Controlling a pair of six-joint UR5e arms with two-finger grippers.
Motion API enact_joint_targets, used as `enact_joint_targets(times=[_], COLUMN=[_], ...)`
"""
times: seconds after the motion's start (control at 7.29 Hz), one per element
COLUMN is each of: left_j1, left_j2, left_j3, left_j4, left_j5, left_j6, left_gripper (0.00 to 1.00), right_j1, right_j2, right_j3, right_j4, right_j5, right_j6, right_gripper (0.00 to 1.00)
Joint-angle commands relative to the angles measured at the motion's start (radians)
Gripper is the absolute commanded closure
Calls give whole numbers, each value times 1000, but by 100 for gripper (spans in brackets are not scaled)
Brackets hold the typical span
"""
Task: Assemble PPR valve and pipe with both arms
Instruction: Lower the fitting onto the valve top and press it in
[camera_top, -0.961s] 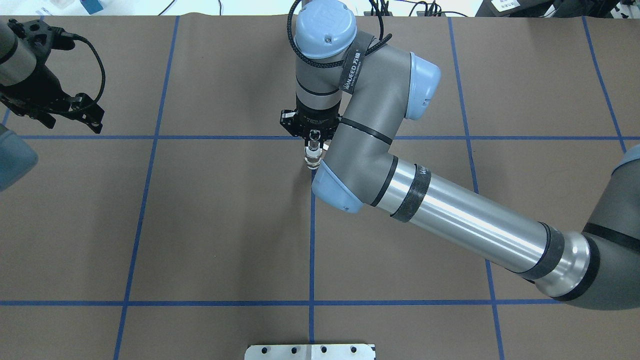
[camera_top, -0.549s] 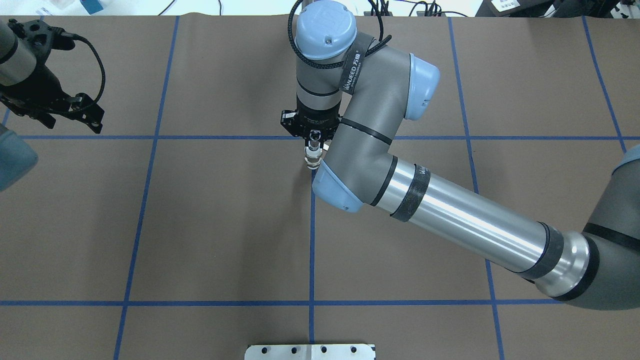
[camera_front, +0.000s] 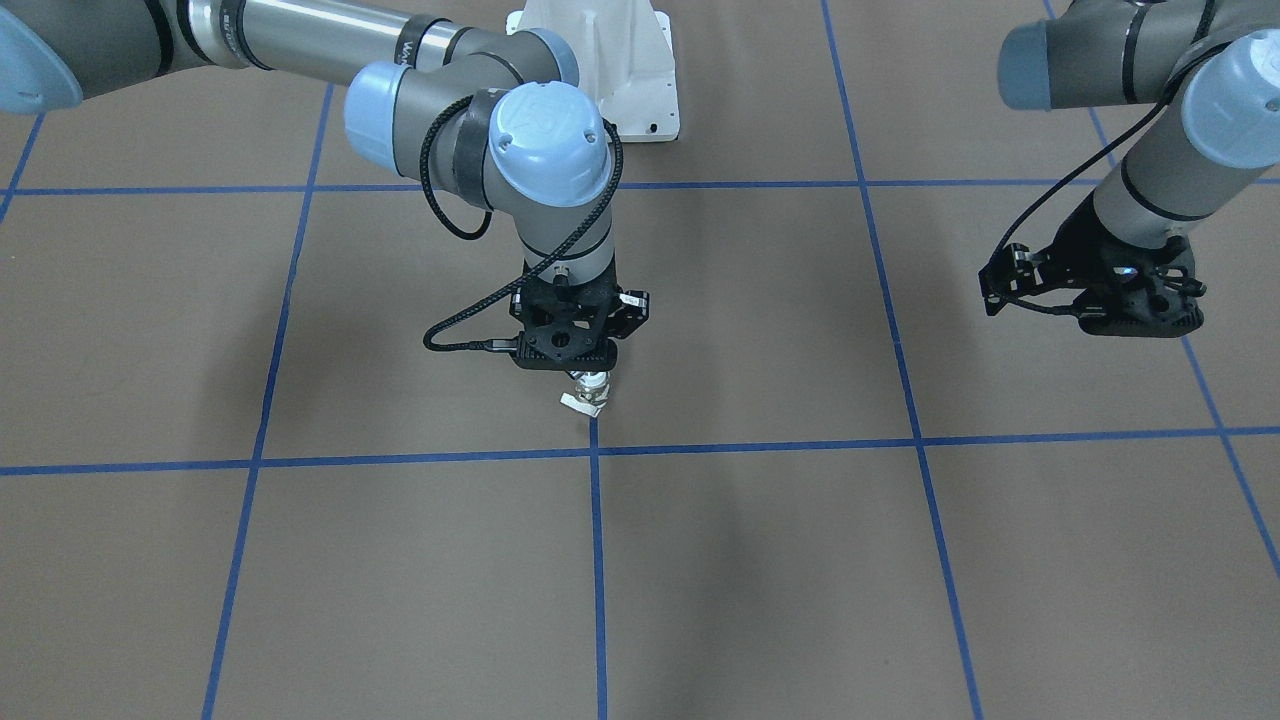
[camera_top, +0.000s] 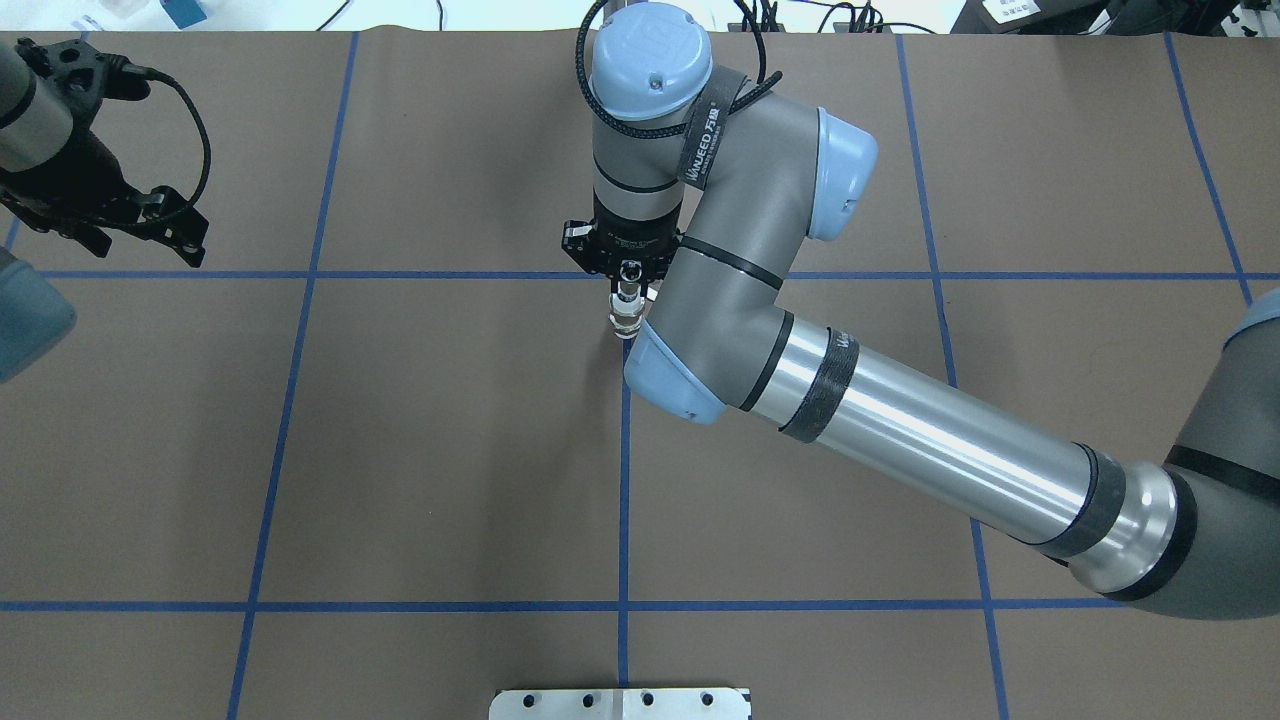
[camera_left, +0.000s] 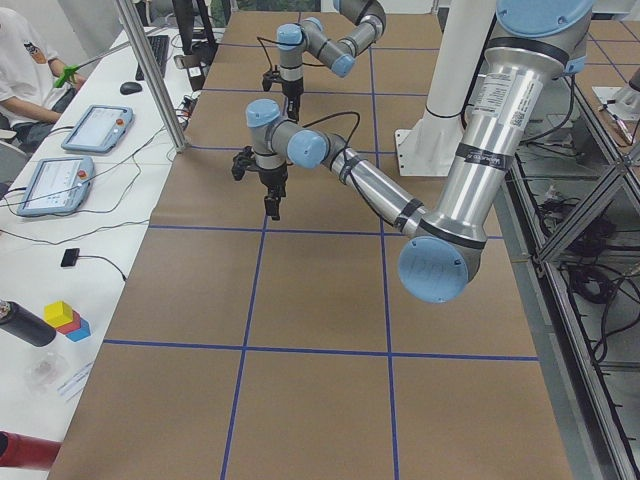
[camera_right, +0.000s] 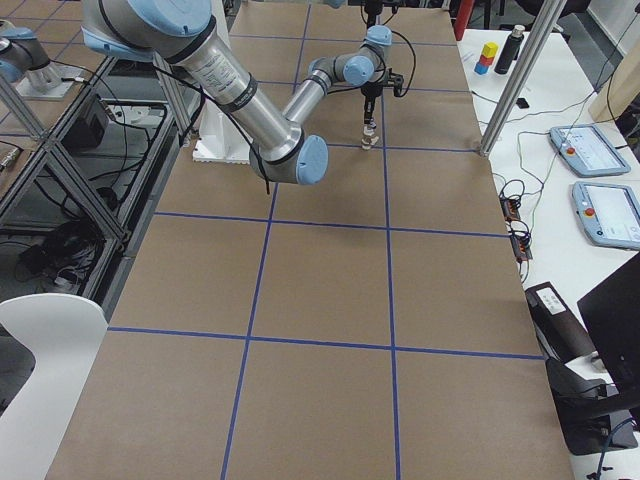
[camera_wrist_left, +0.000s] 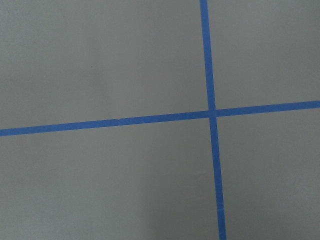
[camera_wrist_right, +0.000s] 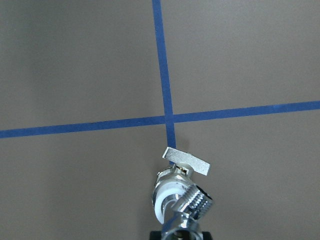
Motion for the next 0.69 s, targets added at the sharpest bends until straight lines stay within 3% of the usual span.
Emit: enact_joint_targets(times=[0.0, 0.55], left_j1=[0, 0], left_j2=[0, 0], left_j3=[0, 0], left_j4=[0, 0], left_j5=[-1, 0], left_j6=[0, -2], left_gripper=[0, 0], right_j1=[-1, -6], right_j2=[1, -3], right_j3=[-4, -6], right_j4=[2, 29], right_j5=[0, -2], right_j6=[-1, -7], right_gripper=[100, 100])
